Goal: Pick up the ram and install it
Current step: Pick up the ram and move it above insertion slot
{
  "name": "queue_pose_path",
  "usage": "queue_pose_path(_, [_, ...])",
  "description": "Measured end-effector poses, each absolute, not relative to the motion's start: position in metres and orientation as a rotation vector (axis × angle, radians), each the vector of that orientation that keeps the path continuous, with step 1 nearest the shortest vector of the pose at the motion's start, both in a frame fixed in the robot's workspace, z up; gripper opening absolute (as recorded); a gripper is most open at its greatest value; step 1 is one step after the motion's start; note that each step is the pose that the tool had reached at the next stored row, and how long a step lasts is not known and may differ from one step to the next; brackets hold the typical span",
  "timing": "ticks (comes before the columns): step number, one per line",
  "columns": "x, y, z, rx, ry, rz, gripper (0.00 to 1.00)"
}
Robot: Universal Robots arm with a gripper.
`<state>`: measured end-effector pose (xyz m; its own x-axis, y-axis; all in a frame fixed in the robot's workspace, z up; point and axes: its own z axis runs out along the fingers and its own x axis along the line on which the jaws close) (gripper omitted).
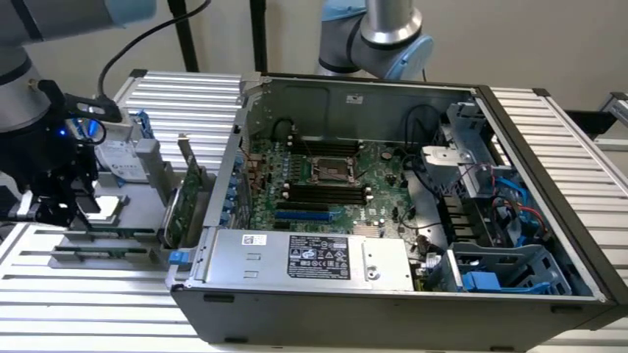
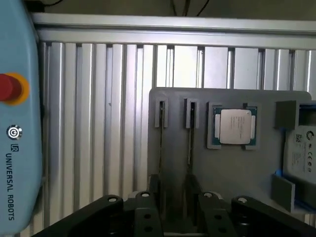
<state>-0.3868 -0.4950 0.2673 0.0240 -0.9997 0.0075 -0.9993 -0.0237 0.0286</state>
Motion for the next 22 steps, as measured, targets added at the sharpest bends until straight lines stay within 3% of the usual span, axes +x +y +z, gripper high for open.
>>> queue_pose_path(22, [-0.388, -0.501, 0.223, 2.236, -2.17, -0.023, 1.0])
